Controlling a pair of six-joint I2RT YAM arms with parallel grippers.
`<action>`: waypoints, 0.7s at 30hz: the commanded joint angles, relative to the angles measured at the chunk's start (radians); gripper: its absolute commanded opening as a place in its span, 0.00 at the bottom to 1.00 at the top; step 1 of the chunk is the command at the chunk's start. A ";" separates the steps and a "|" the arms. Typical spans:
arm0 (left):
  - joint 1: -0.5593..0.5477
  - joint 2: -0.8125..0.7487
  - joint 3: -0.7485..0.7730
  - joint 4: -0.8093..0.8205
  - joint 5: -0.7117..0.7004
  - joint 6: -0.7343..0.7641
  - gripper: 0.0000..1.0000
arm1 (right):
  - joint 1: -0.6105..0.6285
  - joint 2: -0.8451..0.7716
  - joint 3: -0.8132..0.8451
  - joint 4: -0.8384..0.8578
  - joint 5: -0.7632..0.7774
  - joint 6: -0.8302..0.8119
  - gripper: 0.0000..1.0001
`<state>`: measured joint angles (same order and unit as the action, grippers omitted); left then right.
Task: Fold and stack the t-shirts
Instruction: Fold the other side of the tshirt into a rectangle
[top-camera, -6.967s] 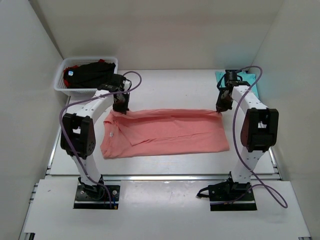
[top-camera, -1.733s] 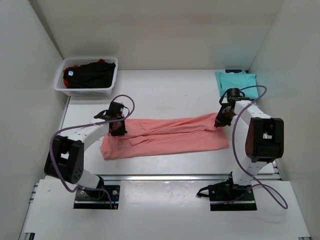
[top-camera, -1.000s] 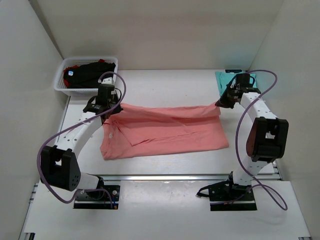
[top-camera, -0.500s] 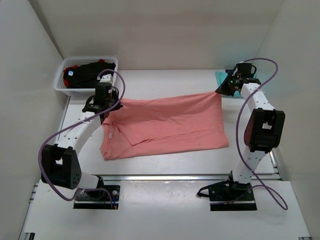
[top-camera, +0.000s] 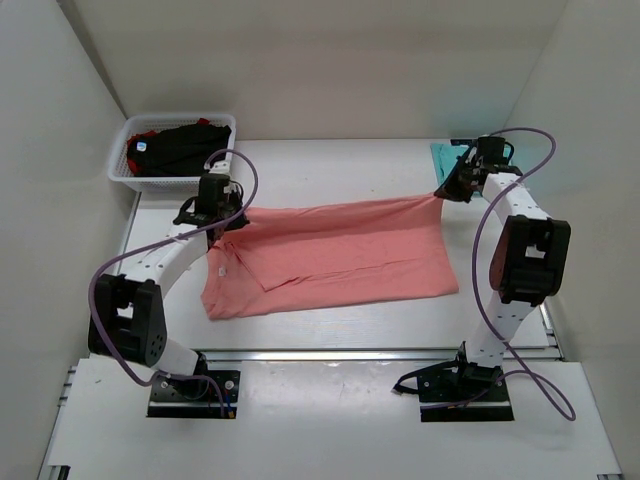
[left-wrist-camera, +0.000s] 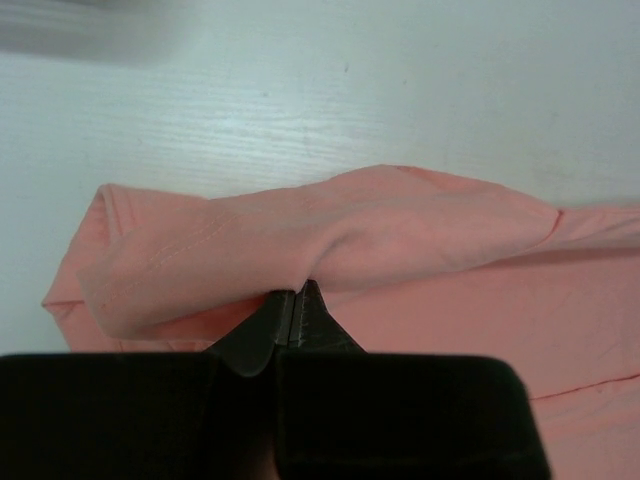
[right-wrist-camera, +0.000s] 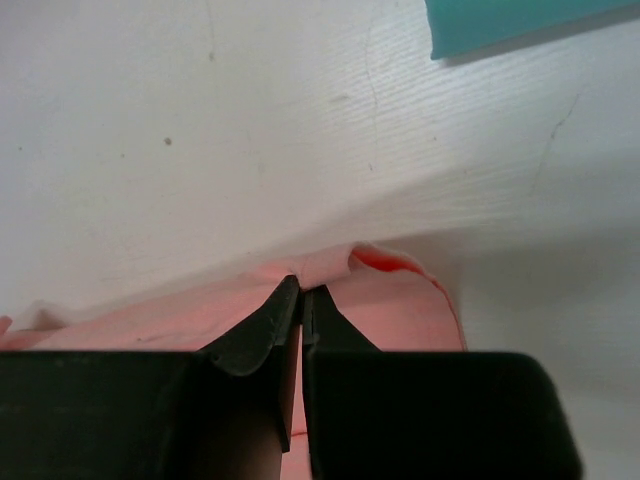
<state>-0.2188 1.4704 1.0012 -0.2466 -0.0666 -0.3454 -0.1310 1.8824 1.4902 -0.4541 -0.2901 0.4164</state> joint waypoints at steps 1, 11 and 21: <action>0.009 -0.054 -0.055 0.006 0.004 0.016 0.00 | -0.021 -0.014 -0.028 0.066 -0.001 -0.037 0.00; 0.019 -0.203 -0.225 0.017 0.016 0.017 0.00 | -0.007 -0.085 -0.220 0.130 0.002 -0.036 0.00; 0.018 -0.285 -0.286 0.024 0.040 0.022 0.04 | -0.016 -0.180 -0.352 0.158 0.028 -0.027 0.00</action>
<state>-0.2062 1.2346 0.7319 -0.2371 -0.0360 -0.3374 -0.1390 1.7714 1.1484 -0.3557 -0.2863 0.3954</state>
